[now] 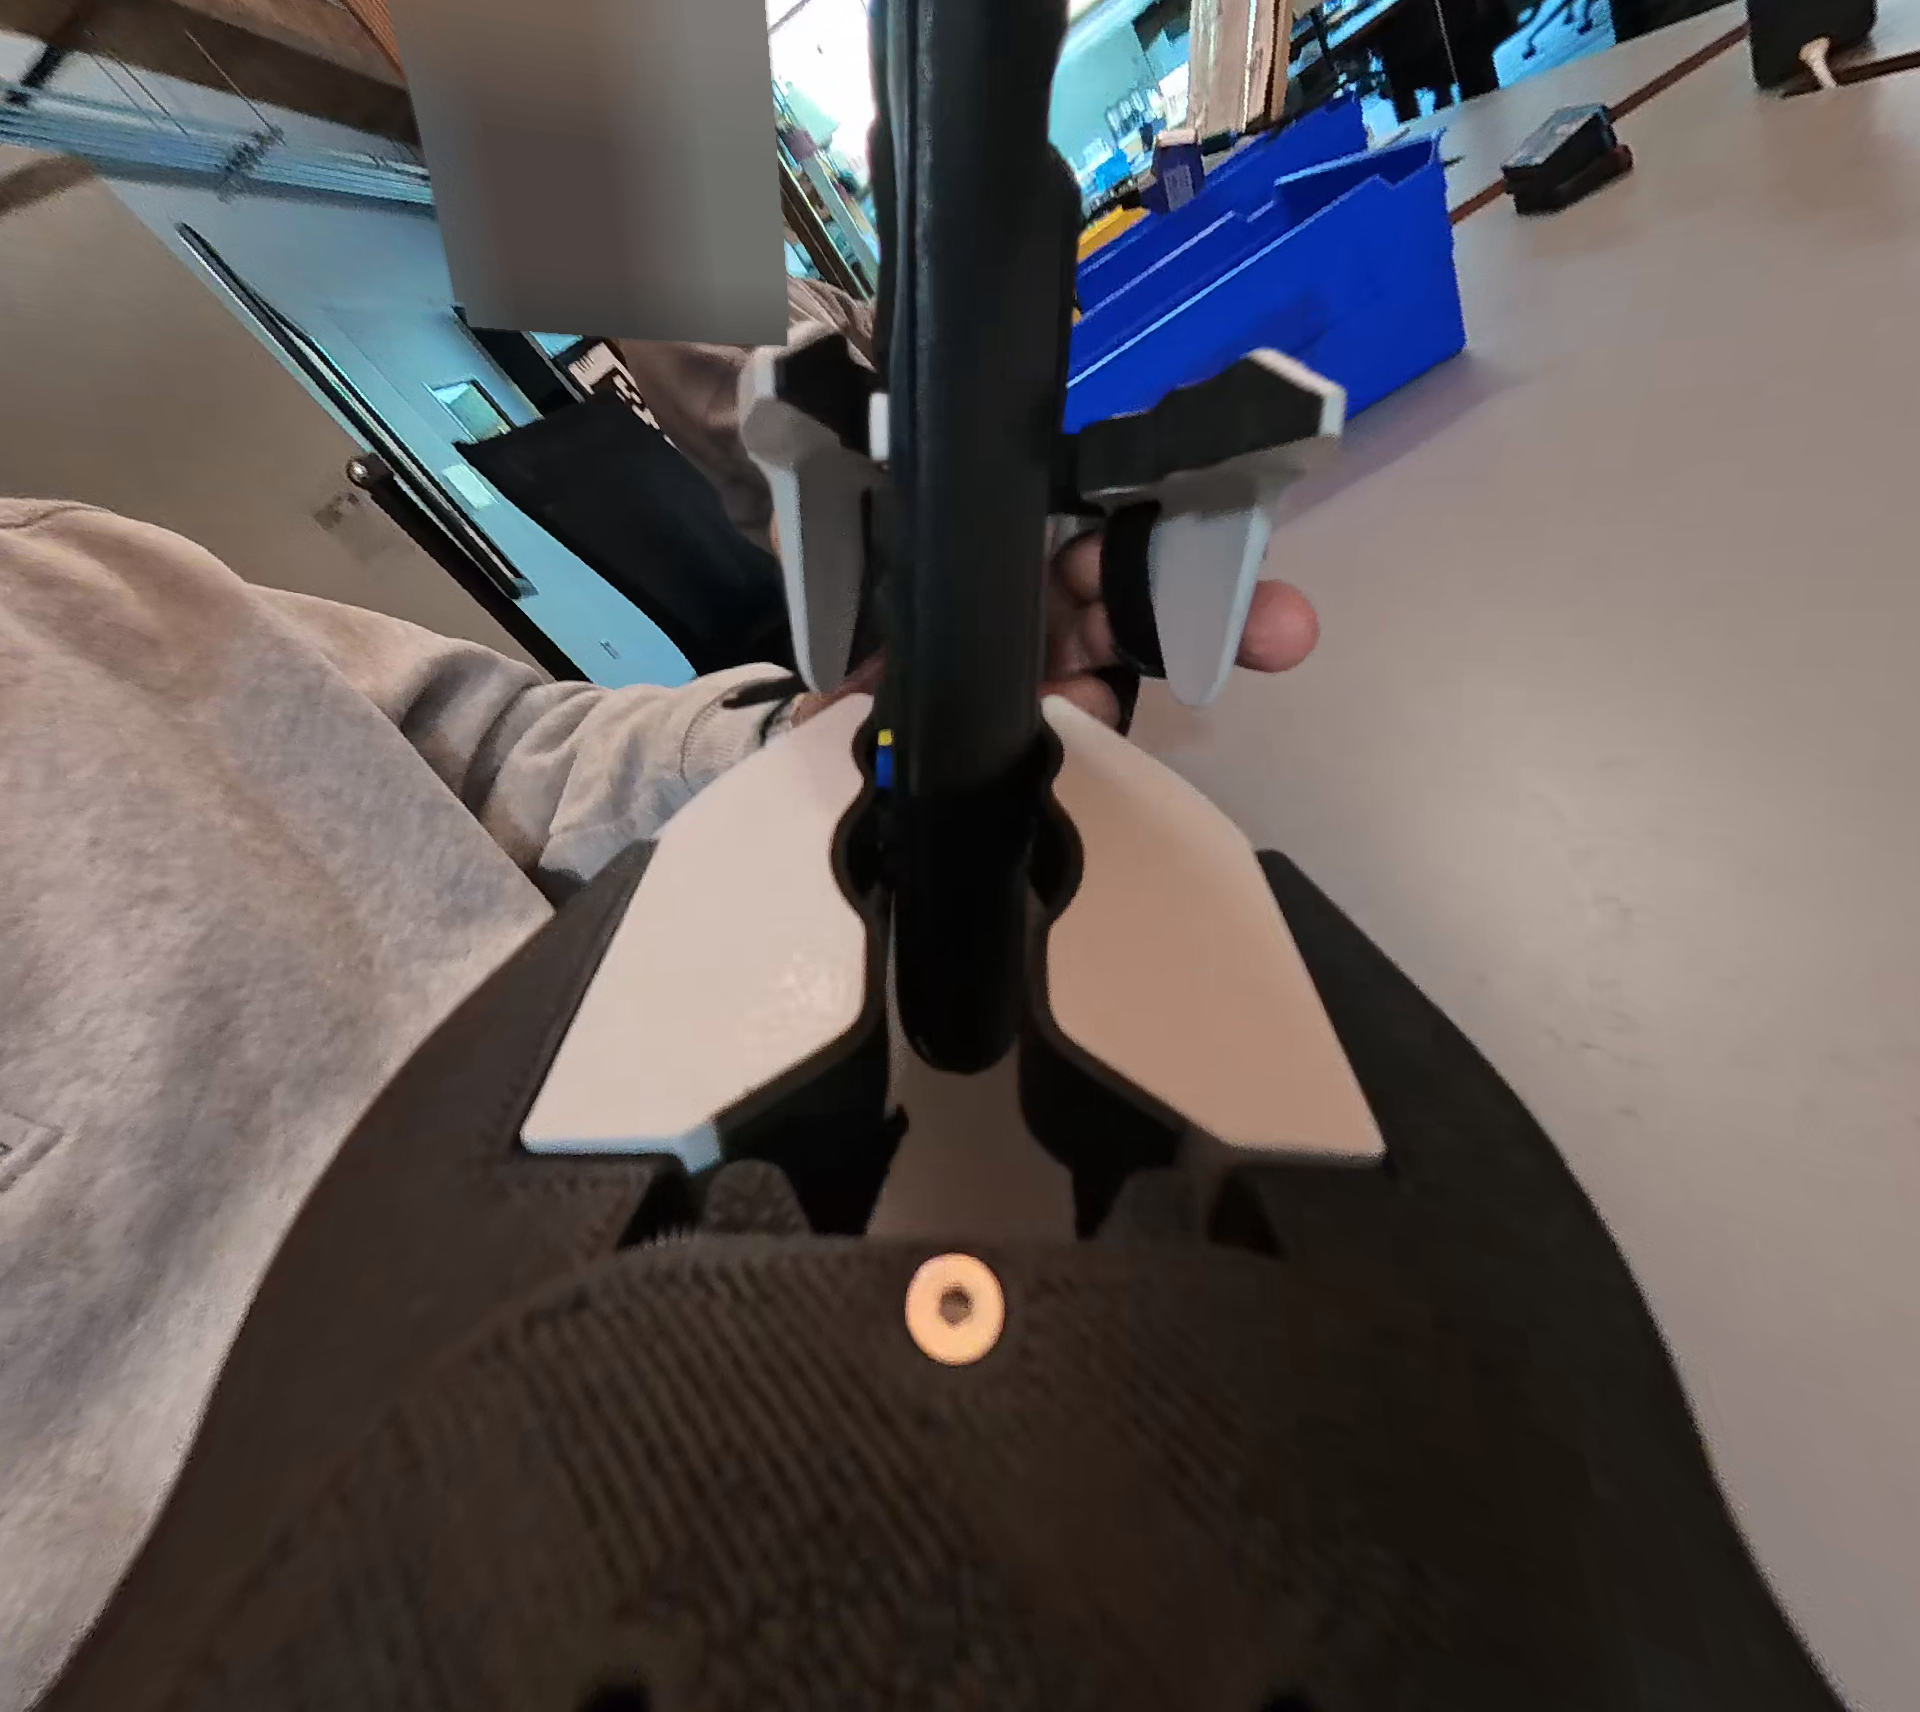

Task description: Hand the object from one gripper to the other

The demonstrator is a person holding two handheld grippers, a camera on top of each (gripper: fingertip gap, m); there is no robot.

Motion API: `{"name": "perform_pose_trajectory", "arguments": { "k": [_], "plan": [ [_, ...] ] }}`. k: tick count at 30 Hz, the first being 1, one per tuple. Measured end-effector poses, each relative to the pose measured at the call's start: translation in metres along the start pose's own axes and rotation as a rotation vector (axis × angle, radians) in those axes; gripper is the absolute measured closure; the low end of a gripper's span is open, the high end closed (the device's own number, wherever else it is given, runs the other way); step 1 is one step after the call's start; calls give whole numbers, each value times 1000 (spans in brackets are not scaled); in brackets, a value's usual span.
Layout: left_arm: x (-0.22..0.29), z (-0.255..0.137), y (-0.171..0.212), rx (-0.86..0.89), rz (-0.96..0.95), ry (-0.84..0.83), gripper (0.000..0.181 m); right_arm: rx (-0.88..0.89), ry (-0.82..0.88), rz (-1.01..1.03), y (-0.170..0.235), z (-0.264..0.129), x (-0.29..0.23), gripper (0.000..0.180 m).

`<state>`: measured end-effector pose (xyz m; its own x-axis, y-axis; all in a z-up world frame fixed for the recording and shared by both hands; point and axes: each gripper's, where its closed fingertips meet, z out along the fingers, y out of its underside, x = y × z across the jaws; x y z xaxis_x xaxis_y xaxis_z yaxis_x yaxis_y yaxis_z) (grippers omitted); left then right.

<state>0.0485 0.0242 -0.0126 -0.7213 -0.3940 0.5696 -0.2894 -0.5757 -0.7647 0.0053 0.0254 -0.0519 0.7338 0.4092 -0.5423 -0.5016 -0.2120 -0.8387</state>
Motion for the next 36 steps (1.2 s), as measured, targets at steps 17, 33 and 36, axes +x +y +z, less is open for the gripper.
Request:
{"name": "perform_pose_trajectory", "arguments": {
  "k": [17, 33, 36],
  "plan": [
    [0, -1, 1, 10, -41, 33, 114, 63, -43, 24, -10, -8, -3, 154],
    [0, -4, -4, 25, -41, 32, 114, 39, -21, -1, -6, -6, -1, 154],
    [0, -4, -4, 29, -42, 31, 114, 42, -11, -2, -7, -7, 1, 154]
  ]
}}
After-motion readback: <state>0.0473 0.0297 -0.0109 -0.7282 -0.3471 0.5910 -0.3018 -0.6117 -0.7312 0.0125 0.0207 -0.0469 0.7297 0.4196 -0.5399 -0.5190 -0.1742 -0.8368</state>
